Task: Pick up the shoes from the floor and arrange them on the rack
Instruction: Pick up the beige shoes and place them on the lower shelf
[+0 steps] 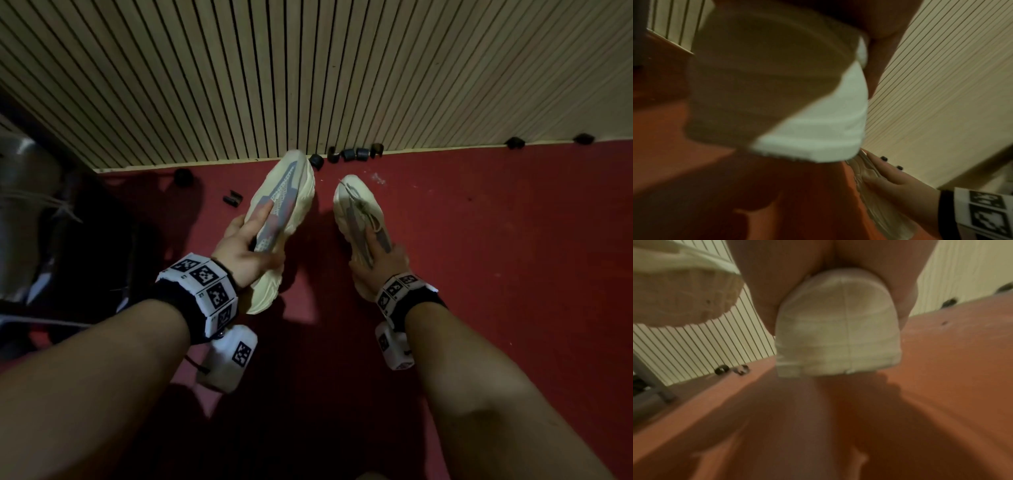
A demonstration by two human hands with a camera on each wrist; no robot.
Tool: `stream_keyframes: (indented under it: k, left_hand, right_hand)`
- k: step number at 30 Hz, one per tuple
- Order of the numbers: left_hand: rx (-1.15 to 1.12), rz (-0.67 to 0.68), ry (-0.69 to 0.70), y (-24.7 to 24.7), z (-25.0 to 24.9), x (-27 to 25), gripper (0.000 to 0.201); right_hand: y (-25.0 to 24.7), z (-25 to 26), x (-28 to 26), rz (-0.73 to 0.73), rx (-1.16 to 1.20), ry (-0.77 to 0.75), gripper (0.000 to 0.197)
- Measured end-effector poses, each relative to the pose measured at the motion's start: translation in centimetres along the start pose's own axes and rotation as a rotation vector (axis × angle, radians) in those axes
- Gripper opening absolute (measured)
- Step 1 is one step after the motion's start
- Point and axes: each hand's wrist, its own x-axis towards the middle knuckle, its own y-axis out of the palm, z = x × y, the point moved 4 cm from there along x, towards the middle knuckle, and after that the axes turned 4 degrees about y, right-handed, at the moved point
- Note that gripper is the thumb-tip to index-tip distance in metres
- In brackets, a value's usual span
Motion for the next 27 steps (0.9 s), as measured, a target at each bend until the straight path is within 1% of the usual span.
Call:
stream_keyframes:
  k: [2,4,6,10,11,14,17,20,23,25,27]
  left_hand:
    - [-0.033,0.016,0.018,-1.1,0.8,-0.9,0.086]
    - [0.008,0.022,0.053,-2.4,1.2,-2.0,0.084]
    - [0.022,0.036,0.09,-3.7,1.4,-3.3,0.086]
    - [0.037,0.129,0.181,-5.5,2.6,-5.3,0.1]
    - [0.05,0.147,0.193,-5.9,2.7,-5.9,0.1]
    - [0.117,0.223,0.197,-6.8,2.4,-8.8,0.09]
    - [0.083,0.265,0.221,-7.7,2.0,-11.7,0.093]
    - [0.118,0.26,0.265,-8.3,1.6,-14.2,0.085]
    - [0.049,0.226,0.282,-8.4,2.2,-15.8,0.082]
    - [0.026,0.199,0.276,-7.8,2.9,-16.7,0.078]
    - [0.049,0.173,0.197,-7.1,5.1,-16.3,0.069]
  right_hand:
    - [-0.4,1.0,-2.4,-0.026,0.007,0.031,0.076]
    - [-0.7,2.1,-5.1,-0.072,0.029,0.069,0.075]
    - [-0.8,3.2,-8.2,-0.067,0.031,0.111,0.074]
    - [-1.5,5.5,-15.1,-0.076,0.013,0.205,0.076]
    - [-1.7,6.0,-16.9,-0.086,0.019,0.227,0.076]
    - [-2.0,7.0,-22.7,-0.115,0.047,0.296,0.078]
    - [-2.0,7.4,-27.7,-0.127,0.065,0.362,0.079]
    - [-1.8,7.3,-30.4,-0.13,0.06,0.381,0.08]
    - [-1.0,6.8,-30.9,-0.157,0.07,0.379,0.08]
    - [0.1,6.2,-30.8,-0.178,0.101,0.359,0.079]
    - [1.5,5.5,-30.6,-0.215,0.083,0.315,0.08]
